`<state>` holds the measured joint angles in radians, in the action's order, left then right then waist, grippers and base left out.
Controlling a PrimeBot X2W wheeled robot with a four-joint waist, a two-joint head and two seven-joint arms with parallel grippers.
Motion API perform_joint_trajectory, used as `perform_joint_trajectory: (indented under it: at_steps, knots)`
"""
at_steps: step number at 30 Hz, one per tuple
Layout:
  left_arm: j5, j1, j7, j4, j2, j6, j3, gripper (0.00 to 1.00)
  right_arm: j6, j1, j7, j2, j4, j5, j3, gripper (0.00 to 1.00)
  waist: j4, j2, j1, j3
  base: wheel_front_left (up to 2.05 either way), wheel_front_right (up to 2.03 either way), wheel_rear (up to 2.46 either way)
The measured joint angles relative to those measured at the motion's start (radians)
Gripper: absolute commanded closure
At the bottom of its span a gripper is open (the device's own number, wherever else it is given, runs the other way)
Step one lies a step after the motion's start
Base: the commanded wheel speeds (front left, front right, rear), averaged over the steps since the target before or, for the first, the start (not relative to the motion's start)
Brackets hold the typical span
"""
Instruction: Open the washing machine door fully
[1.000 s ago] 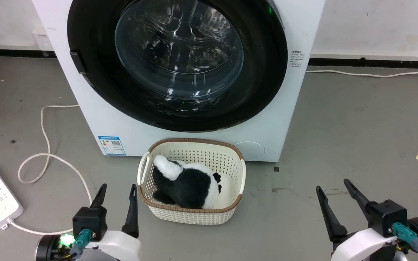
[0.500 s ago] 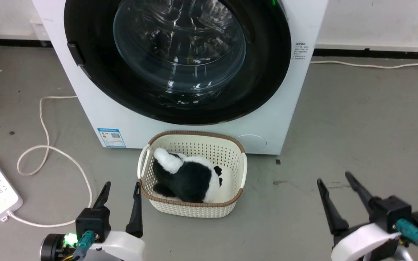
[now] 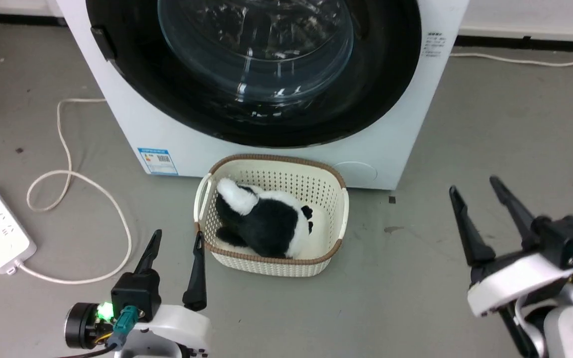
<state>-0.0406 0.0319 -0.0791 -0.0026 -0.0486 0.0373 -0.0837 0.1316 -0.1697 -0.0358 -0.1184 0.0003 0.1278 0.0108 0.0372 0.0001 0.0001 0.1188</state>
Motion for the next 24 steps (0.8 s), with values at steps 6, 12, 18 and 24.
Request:
perform_joint_trajectory:
  at_steps: [6,12,18,24]
  knots:
    - [-0.007,0.023,-0.012,-0.005,0.0,0.013,-0.017,0.0,0.0,-0.099,0.03,-0.012,0.023,0.078,-0.006,1.0,0.015,0.0,0.0,0.04,0.0,0.0,0.0]
    - [-0.016,0.038,-0.028,-0.009,0.0,0.018,-0.033,0.0,0.0,-0.186,0.056,-0.012,0.052,0.142,-0.032,1.0,0.028,0.0,0.0,0.07,0.0,0.0,0.0]
    - [-0.025,0.056,-0.04,-0.016,0.0,0.03,-0.042,0.0,0.0,-0.285,0.093,-0.005,0.105,0.216,-0.082,1.0,0.042,0.0,0.0001,0.102,0.0,0.0,0.0]
    - [-0.029,0.076,-0.056,-0.023,0.0,0.037,-0.06,0.0,0.0,-0.43,0.169,0.002,0.199,0.311,-0.167,1.0,0.063,0.0,0.0,0.145,0.0,0.0,0.0]
